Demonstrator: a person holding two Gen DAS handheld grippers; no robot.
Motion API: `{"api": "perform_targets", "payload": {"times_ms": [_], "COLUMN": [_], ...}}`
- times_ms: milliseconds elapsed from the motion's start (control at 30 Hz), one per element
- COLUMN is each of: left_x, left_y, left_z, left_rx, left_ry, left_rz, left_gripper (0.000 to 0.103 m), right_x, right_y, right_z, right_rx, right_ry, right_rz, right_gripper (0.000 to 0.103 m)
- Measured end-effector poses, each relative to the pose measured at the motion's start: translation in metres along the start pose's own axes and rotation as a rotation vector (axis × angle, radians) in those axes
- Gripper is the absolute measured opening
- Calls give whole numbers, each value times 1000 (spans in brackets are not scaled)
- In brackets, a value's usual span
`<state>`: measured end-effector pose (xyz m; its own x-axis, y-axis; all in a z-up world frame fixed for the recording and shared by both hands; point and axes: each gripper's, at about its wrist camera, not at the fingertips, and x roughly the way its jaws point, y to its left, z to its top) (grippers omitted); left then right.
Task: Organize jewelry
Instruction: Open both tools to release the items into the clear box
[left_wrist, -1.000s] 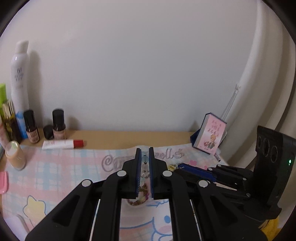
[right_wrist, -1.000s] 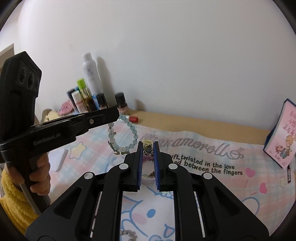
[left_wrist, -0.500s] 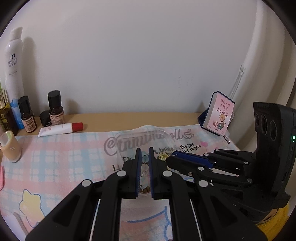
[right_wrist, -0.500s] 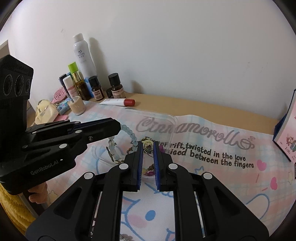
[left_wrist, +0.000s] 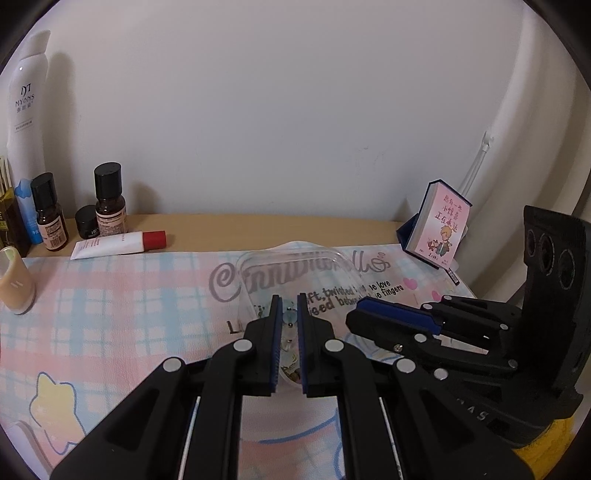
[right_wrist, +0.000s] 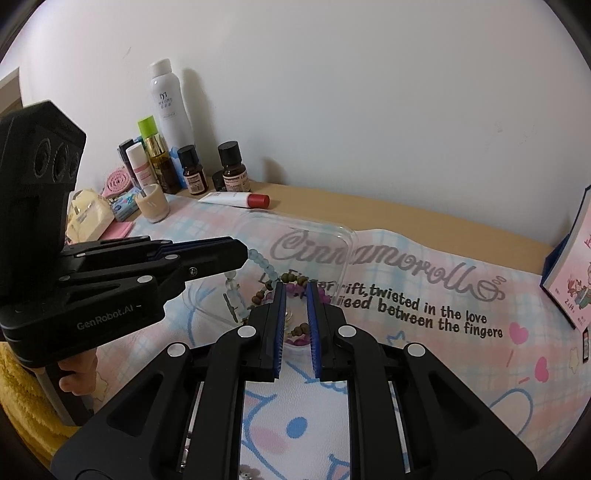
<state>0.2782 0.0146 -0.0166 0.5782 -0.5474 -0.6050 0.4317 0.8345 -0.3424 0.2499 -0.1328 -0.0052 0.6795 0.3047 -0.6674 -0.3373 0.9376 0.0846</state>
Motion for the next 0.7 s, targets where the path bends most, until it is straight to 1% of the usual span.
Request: {"api": "perform_targets", "payload": {"times_ms": [133, 233, 267, 300, 333, 367, 400, 433, 500, 567, 633, 700], "left_x": [-4, -5, -6, -7, -9, -12, -19, -25, -39, -50, -59, -64], "left_y": [2, 0, -1, -1, -2, -3, -4, -6, -13, -18, -26, -30], "left_z": [0, 1, 1, 1, 2, 2, 2, 2, 0, -3, -9, -17], "left_rx": [-22, -20, -19, -21, -24, -24, -23, -19, 3, 21, 49, 68], "left_ry": [-25, -29, -32, -34, -40, -50, -78, -103, -144, -160, -147, -125], "left_rz": [-30, -24, -25, -29, -33, -40, -39, -30, 7, 13, 27, 59], "left_gripper": [23, 24, 25, 27, 31, 33, 34, 34, 36, 41, 52, 53], "right_x": [-12, -27, -32, -38, -44, -49, -53, -58, -65, -72, -75, -76], "right_y": [-2, -6, -8, -11, -14, -17, -19, -23, -28, -33, -34, -35], "right_z": [-1, -3, -3, -4, -6, -8, -10, -14, -21, -31, -39, -48], "right_rx": [15, 31, 38, 46, 54, 60, 65, 77, 98, 106, 105, 108], "right_ry": [-24, -60, -68, -77, -85, -92, -95, -96, -92, -87, -77, -62], "right_rz": [-7, -26, -29, -32, -36, -43, -46, -46, -35, -41, -57, -62], "right_gripper": [14, 15, 18, 24, 27, 30, 30, 31, 38, 39, 39, 39]}}
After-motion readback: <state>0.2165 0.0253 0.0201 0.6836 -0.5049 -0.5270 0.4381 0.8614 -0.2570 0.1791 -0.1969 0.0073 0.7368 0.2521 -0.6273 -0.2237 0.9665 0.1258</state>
